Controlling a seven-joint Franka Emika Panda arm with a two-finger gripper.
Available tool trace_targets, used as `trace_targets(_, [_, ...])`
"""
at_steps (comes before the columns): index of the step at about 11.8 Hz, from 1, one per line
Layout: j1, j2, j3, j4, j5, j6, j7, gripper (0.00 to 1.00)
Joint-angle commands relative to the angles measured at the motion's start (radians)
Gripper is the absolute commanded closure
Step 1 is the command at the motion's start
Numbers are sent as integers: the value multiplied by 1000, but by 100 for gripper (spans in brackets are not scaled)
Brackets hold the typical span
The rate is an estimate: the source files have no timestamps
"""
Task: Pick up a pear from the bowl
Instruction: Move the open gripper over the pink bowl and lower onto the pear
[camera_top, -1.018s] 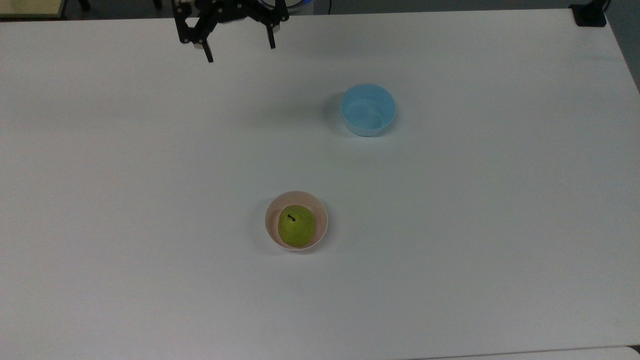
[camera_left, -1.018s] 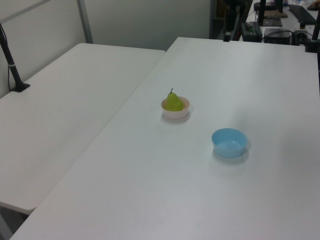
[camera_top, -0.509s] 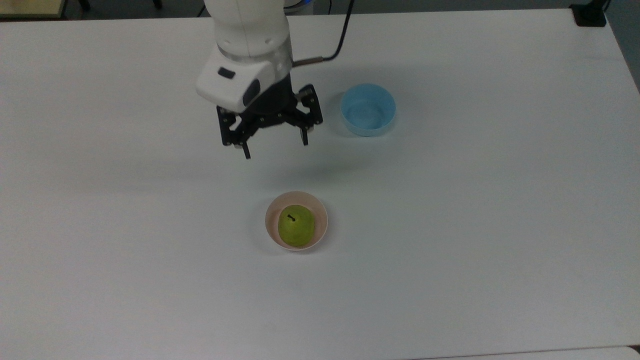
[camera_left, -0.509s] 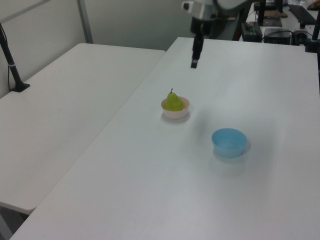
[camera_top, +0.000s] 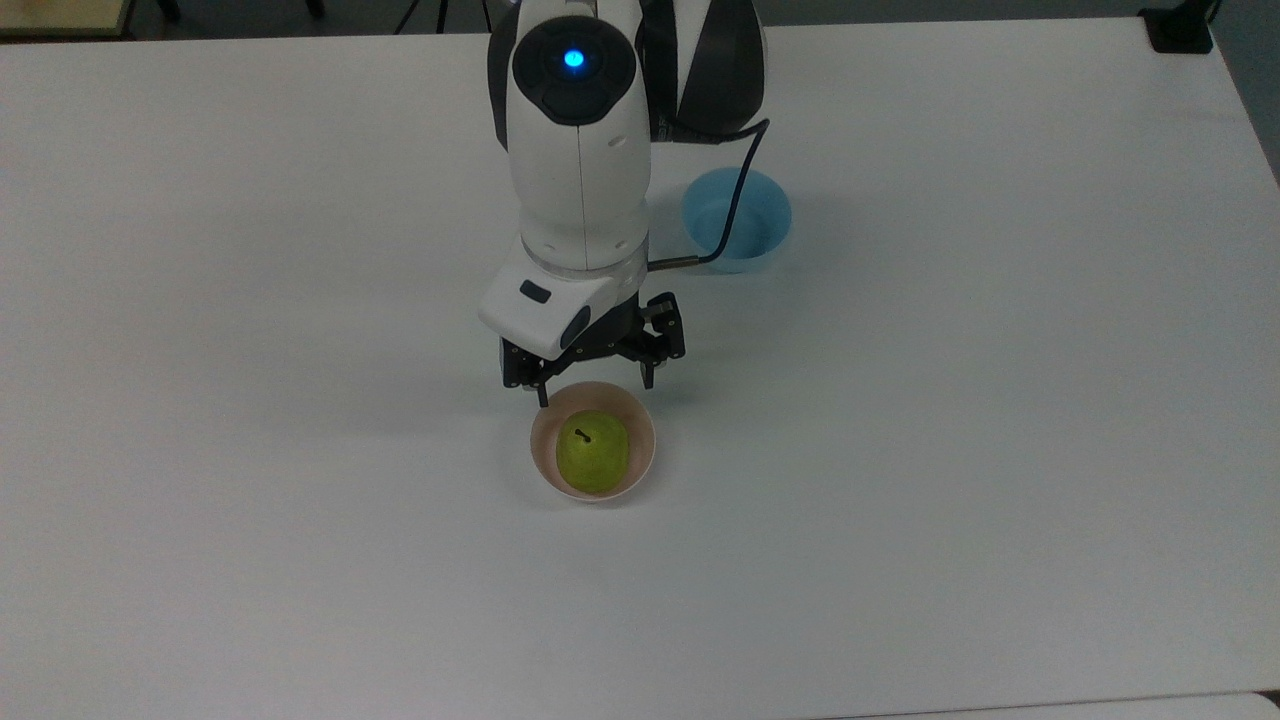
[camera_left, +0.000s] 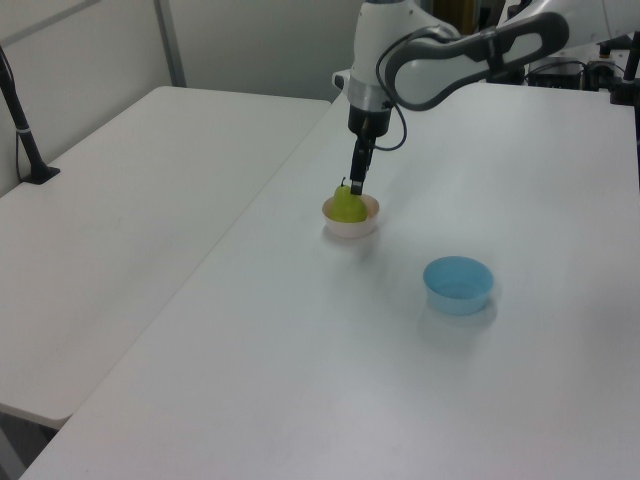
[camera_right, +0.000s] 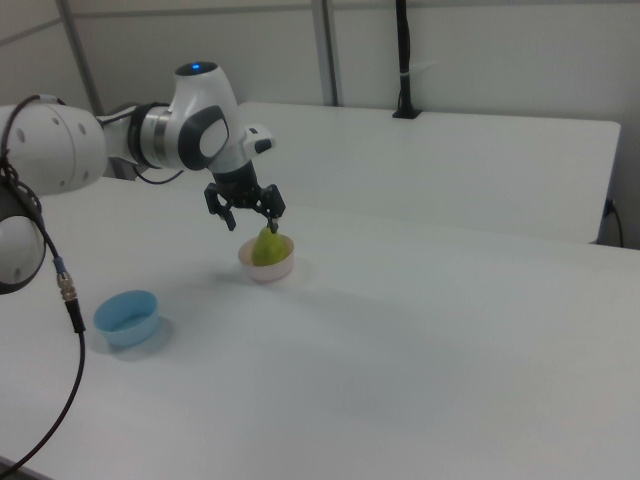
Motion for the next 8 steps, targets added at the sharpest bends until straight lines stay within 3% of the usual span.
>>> trace_targets(1, [18, 70, -23, 50, -23, 48, 38, 0])
trace_targets(5, [21, 105, -23, 53, -36, 97, 52, 0])
trace_targets(8, [32, 126, -22, 54, -56, 136, 82, 5])
